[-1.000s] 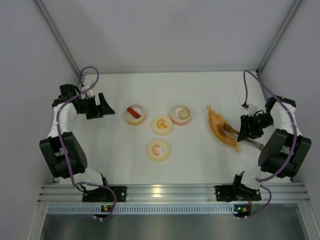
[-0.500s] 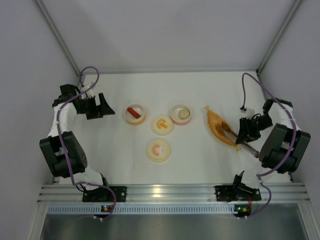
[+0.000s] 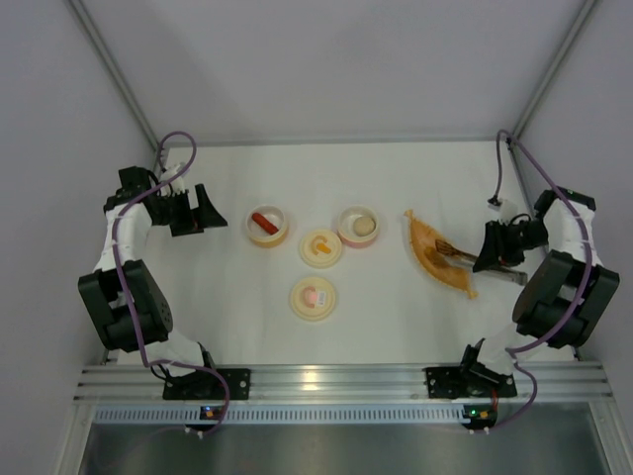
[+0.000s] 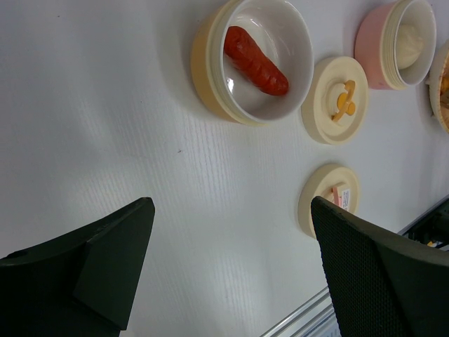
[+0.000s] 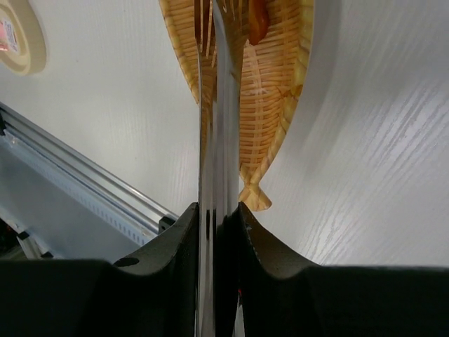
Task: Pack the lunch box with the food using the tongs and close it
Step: Pick up the fake food from the plate.
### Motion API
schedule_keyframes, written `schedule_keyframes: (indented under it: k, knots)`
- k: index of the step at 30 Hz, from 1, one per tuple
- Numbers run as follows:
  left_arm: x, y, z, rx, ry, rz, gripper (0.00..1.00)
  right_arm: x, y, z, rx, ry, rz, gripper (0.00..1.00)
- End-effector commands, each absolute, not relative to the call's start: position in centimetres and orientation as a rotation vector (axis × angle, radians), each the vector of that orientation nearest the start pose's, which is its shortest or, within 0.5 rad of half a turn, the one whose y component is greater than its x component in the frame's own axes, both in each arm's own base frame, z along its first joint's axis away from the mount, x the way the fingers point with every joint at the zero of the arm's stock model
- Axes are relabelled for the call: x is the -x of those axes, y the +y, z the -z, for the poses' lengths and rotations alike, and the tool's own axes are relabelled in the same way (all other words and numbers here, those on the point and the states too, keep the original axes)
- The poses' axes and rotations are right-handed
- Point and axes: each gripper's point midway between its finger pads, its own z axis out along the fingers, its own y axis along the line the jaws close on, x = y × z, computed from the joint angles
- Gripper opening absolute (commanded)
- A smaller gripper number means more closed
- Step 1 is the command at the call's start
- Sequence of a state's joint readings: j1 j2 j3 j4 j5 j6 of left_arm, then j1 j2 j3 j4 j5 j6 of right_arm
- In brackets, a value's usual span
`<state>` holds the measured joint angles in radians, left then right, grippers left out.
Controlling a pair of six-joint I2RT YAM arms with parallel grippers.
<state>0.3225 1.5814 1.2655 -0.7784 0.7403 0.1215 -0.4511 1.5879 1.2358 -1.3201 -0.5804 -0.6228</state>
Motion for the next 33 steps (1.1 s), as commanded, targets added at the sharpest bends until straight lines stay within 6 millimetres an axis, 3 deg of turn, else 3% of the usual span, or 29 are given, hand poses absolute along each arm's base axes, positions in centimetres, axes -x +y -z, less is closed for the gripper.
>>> schedule_keyframes:
  k: [1,19,21,24,25,26,28,30,31,33]
  knots:
    - [-36.2,-0.1,-16.8,-0.029,2.373,0.770,0.98,-22.5,-2.6,-14.8,0.199,2.747,-0.830,0.00]
    - [-36.3,-0.3,-16.8,-0.028,2.369,0.785,0.98,-22.4,-2.3,-16.3,0.221,2.693,-0.913,0.00]
    - [-36.1,-0.8,-17.0,-0.067,2.353,0.822,0.98,-22.3,-2.2,-16.4,0.234,2.691,-0.917,0.04]
    - [-35.2,-3.4,-17.5,-0.249,2.350,0.829,0.98,-22.4,-1.9,-16.8,0.247,2.659,-0.926,0.08]
    - [-34.7,-5.5,-17.5,-0.347,2.356,0.814,0.98,-22.6,-1.4,-17.1,0.263,2.641,-0.940,0.09]
    - [-34.7,-6.4,-18.7,-0.421,2.309,0.764,0.98,-22.6,-1.0,-17.2,0.275,2.631,-0.948,0.11]
    - [-33.9,-9.7,-18.6,-0.600,2.276,0.687,0.98,-23.0,0.4,-17.9,0.320,2.587,-0.995,0.15]
    - [-33.4,-12.5,-19.8,-0.786,2.164,0.599,0.98,-23.2,1.8,-18.4,0.362,2.556,-1.036,0.19]
    - [-32.1,-14.8,-19.4,-0.902,2.136,0.592,0.98,-23.4,3.5,-18.9,0.412,2.522,-1.092,0.20]
    - [-31.7,-16.5,-20.8,-1.026,2.013,0.544,0.98,-23.7,5.2,-19.4,0.440,2.496,-1.153,0.22]
